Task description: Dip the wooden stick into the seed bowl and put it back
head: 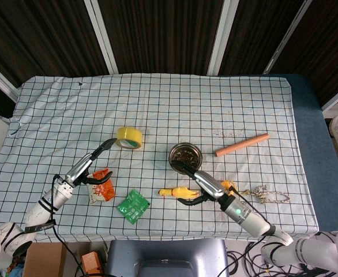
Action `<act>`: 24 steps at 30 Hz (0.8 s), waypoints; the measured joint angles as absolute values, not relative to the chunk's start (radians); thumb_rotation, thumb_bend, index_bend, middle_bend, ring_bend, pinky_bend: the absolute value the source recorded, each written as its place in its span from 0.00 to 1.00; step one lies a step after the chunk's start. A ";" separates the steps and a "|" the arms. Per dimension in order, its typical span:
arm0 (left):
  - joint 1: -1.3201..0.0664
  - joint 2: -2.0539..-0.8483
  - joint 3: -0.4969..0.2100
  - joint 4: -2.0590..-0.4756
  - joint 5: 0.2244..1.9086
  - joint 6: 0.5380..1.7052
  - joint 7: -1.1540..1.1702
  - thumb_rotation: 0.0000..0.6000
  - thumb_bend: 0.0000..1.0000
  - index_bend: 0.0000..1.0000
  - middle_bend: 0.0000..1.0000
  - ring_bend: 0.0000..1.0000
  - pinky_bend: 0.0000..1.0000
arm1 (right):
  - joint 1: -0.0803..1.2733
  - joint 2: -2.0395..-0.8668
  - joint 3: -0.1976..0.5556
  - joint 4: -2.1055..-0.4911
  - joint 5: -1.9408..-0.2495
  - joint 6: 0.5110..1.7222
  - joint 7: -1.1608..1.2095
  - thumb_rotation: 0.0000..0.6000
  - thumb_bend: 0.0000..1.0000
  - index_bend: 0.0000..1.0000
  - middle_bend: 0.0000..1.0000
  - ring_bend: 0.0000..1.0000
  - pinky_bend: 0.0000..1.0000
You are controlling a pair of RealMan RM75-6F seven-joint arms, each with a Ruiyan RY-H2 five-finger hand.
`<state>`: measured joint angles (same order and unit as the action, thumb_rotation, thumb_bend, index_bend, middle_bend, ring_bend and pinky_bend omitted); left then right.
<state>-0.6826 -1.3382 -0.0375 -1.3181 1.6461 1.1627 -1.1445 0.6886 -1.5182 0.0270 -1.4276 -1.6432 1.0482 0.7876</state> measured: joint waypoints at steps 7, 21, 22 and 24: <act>-0.689 -1.347 -0.030 -1.294 1.642 1.156 -1.129 1.00 0.42 0.00 0.00 0.00 0.08 | 0.695 -1.519 0.030 -1.428 -1.625 1.040 0.745 0.89 0.21 0.03 0.00 0.00 0.12; -0.681 -1.345 -0.017 -1.253 1.640 1.160 -1.008 1.00 0.42 0.00 0.00 0.00 0.07 | 0.704 -1.536 0.053 -1.339 -1.603 1.039 0.494 0.88 0.21 0.09 0.02 0.00 0.12; -0.677 -1.341 -0.014 -1.248 1.639 1.161 -0.979 1.00 0.42 0.00 0.00 0.00 0.07 | 0.704 -1.535 0.057 -1.323 -1.599 1.039 0.446 0.88 0.21 0.10 0.03 0.00 0.12; -0.664 -1.335 -0.008 -1.232 1.633 1.164 -0.898 1.00 0.42 0.00 0.00 0.00 0.07 | 0.703 -1.531 0.067 -1.282 -1.585 1.039 0.326 0.88 0.21 0.11 0.04 0.00 0.11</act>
<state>-0.6637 -1.3348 -0.0085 -1.2319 1.6329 1.1643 -0.8984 0.7033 -1.5314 0.0671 -1.2819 -1.5847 1.0389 0.3263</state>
